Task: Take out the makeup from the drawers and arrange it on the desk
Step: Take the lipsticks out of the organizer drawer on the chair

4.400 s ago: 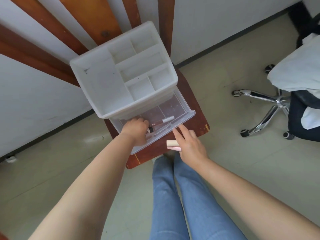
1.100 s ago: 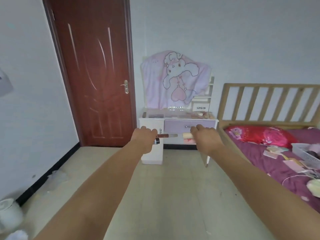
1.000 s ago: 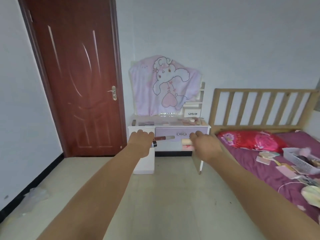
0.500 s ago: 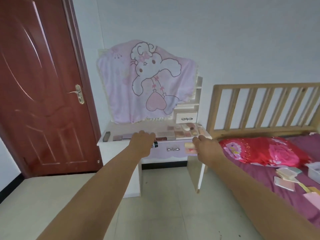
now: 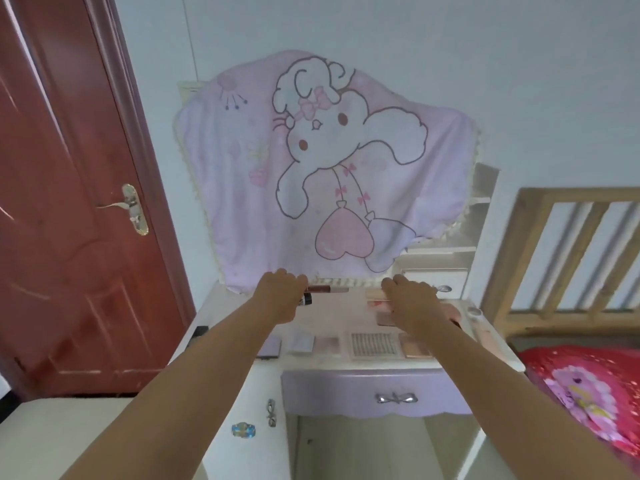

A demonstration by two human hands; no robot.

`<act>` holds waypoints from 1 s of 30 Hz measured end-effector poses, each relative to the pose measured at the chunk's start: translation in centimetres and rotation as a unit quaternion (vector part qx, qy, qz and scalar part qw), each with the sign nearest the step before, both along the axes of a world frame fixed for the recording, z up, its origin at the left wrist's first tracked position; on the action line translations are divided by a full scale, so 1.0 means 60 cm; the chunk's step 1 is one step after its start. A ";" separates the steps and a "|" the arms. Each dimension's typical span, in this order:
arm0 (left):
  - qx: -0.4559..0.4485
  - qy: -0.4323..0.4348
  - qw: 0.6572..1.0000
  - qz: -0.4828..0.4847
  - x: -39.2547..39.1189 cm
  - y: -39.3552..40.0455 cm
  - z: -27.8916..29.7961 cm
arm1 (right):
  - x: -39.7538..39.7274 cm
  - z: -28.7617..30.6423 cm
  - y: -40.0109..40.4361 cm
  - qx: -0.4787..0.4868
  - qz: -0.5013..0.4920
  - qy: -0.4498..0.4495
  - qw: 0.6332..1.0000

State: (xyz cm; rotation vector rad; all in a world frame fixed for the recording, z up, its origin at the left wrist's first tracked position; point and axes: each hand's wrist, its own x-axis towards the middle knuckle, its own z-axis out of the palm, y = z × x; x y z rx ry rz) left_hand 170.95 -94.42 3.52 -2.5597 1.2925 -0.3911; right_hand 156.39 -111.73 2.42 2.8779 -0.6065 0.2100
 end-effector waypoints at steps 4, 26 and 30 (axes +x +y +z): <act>0.014 0.044 0.999 0.017 0.146 -0.066 -0.047 | 0.126 -0.046 -0.078 0.052 -0.009 0.016 0.998; -0.024 0.349 0.904 0.245 0.536 -0.203 -0.444 | 0.657 -0.430 -0.177 0.330 -0.038 0.167 0.928; -0.066 0.350 0.914 0.195 0.549 -0.206 -0.468 | 0.674 -0.453 -0.162 0.254 -0.041 0.140 0.956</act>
